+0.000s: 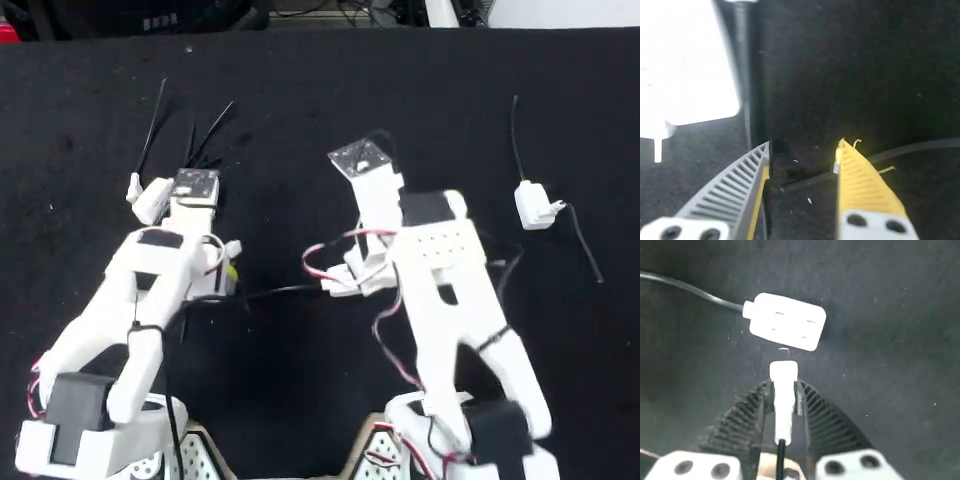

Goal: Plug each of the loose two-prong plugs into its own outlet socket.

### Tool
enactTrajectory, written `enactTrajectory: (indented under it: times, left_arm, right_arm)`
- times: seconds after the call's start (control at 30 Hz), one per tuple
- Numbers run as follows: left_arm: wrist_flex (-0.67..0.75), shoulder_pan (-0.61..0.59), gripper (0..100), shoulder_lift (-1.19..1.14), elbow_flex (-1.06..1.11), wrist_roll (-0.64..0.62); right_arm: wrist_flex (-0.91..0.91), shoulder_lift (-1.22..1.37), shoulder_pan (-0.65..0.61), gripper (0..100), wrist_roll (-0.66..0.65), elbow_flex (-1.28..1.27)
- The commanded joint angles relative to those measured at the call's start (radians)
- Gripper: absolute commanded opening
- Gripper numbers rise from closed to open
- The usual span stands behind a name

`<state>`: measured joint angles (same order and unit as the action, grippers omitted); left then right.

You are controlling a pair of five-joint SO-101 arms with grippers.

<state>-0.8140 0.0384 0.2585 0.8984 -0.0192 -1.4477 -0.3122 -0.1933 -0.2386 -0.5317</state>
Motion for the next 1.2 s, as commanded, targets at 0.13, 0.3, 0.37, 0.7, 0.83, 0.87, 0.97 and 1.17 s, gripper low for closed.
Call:
enactTrajectory:
  times: [0.13, 0.3, 0.37, 0.7, 0.83, 0.87, 0.97, 1.17]
  left_arm:
    - [0.123, -0.005, 21, 0.048, 0.074, -0.097]
    - [0.123, -0.004, 21, 0.048, 0.076, -0.094]
    - [0.121, -0.007, 21, 0.048, 0.076, -0.094]
    - [0.126, -0.004, 21, 0.048, 0.081, -0.094]
    - [0.126, -0.005, 21, 0.048, 0.081, -0.094]
    - [0.126, -0.005, 21, 0.048, 0.081, -0.094]
    - [0.126, -0.005, 21, 0.048, 0.081, -0.094]
    - [0.126, -0.007, 21, 0.048, 0.084, -0.094]
  right_arm:
    - [-0.137, 0.245, 0.028, 1.0, 0.0, 0.297]
    - [-0.227, 0.389, 0.044, 1.0, 0.011, 0.44]
    - [-0.235, 0.423, 0.075, 1.0, 0.029, 0.479]
    - [-0.242, 0.541, 0.121, 1.0, 0.04, 0.538]
    - [-0.258, 0.564, 0.092, 1.0, 0.04, 0.539]
    - [-0.253, 0.565, 0.091, 1.0, 0.051, 0.541]
    - [-0.255, 0.568, 0.091, 1.0, 0.092, 0.584]
    - [-0.279, 0.588, 0.064, 1.0, 0.103, 0.63]
